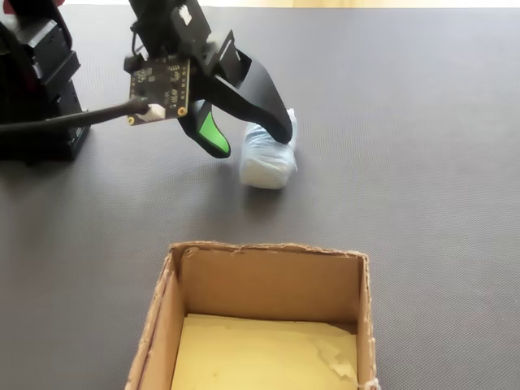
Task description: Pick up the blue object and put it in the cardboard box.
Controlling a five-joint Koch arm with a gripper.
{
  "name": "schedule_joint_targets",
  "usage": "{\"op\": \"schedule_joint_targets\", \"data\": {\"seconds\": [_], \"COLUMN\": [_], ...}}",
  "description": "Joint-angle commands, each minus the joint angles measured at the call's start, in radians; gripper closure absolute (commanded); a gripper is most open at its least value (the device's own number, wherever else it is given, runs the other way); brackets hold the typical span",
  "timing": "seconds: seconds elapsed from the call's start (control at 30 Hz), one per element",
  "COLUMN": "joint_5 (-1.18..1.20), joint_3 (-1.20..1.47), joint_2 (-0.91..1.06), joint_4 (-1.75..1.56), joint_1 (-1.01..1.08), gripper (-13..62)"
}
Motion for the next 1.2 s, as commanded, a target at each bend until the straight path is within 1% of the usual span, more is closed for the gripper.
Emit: {"op": "schedule_joint_targets", "data": {"seconds": [0.0, 0.2, 0.3, 0.47, 0.5, 0.6, 0.67, 0.93, 0.97, 1.17], "joint_5": [0.055, 0.06, 0.078, 0.083, 0.092, 0.092, 0.092, 0.089, 0.086, 0.08], "joint_3": [-0.064, -0.078, -0.069, -0.02, 0.0, 0.061, 0.098, 0.23, 0.264, 0.353], "joint_2": [-0.023, -0.101, -0.118, -0.118, -0.117, -0.087, -0.067, 0.026, 0.061, 0.21], "joint_4": [-0.02, -0.091, -0.149, -0.334, -0.385, -0.508, -0.574, -0.859, -0.936, -1.068], "joint_1": [-0.014, -0.028, -0.029, -0.032, -0.034, -0.031, -0.028, -0.012, -0.005, 0.012], "gripper": [16.3, 16.7, 20.2, 32.0, 36.0, 45.1, 48.3, 48.3, 48.3, 48.3]}}
